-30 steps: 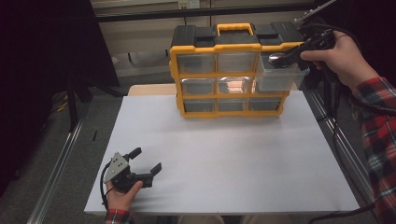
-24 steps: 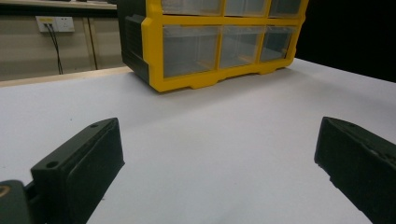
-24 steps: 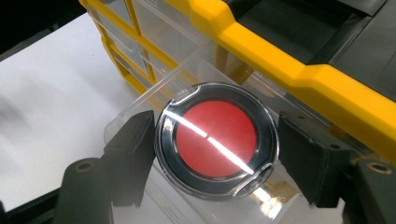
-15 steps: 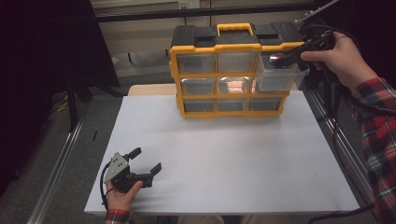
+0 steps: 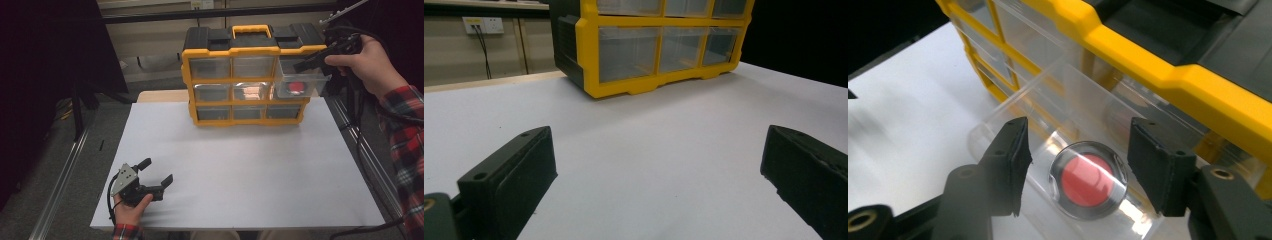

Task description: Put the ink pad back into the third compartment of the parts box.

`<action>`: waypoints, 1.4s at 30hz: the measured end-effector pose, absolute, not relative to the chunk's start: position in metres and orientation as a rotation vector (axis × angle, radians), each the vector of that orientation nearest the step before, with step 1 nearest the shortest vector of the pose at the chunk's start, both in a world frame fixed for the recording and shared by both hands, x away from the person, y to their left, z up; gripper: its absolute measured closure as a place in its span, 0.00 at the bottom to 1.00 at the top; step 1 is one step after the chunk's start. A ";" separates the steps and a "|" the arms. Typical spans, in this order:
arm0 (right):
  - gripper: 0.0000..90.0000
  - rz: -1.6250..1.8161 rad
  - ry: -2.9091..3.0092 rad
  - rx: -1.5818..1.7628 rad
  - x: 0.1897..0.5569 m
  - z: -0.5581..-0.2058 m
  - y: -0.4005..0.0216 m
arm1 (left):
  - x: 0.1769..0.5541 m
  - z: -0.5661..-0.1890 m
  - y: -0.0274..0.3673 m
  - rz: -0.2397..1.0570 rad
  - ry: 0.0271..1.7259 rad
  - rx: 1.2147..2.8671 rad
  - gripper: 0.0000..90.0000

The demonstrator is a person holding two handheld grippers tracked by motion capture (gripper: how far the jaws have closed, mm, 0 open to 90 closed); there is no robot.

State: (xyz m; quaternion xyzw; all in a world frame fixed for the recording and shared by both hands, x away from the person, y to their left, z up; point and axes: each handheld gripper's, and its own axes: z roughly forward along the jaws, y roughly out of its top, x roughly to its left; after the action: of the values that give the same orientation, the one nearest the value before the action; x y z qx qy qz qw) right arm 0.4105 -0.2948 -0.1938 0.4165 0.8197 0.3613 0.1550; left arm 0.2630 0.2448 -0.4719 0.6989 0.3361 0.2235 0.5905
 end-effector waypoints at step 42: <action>1.00 1.142 2.460 1.024 0.374 -0.202 -0.283 | 0.264 -0.472 0.244 0.519 0.777 1.628 0.01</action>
State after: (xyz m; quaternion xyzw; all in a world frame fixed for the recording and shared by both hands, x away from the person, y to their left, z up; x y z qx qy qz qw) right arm 0.3737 -0.2829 -0.2020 0.3505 0.8424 0.3910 0.1209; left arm 0.2636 0.2439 -0.4717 0.6995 0.3340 0.2232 0.5910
